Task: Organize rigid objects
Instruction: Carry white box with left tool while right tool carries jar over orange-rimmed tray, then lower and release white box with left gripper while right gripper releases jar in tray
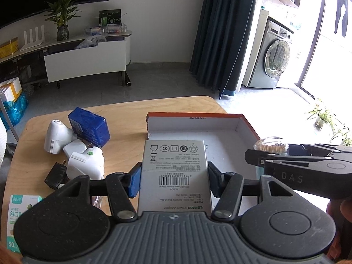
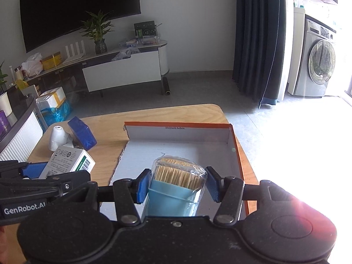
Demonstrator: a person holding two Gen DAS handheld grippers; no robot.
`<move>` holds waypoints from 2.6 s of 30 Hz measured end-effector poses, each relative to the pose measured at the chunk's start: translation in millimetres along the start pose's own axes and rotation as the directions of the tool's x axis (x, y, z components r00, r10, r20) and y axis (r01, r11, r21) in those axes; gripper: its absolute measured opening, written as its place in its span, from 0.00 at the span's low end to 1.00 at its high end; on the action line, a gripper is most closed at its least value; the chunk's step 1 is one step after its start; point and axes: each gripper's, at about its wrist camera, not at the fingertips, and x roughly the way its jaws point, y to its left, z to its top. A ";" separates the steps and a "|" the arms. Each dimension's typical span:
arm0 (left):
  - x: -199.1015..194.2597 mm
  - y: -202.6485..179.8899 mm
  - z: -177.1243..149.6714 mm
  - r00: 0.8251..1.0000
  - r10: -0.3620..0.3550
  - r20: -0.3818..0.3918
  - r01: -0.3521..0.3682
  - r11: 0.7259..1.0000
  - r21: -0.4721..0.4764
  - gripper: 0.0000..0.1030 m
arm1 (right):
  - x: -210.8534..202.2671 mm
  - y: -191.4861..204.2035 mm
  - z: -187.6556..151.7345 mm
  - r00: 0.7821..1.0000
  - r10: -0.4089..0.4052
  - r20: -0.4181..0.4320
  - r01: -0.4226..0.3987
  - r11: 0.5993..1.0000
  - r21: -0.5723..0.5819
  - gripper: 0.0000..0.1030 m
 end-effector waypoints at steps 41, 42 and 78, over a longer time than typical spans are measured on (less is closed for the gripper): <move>52.7 -16.7 25.0 0.998 0.012 -0.057 -0.011 1.000 0.007 0.58 | 67.3 -26.6 27.1 0.998 -0.009 -0.063 0.008 1.000 -0.020 0.63; 54.7 -16.8 25.9 0.998 0.012 -0.057 -0.012 1.000 0.009 0.58 | 69.5 -26.9 28.3 0.998 -0.009 -0.067 0.007 1.000 -0.020 0.63; 73.4 -26.4 43.6 0.996 -0.004 -0.087 0.002 1.000 -0.017 0.82 | 34.9 -66.6 59.5 0.994 0.049 0.097 -0.058 0.994 0.088 0.71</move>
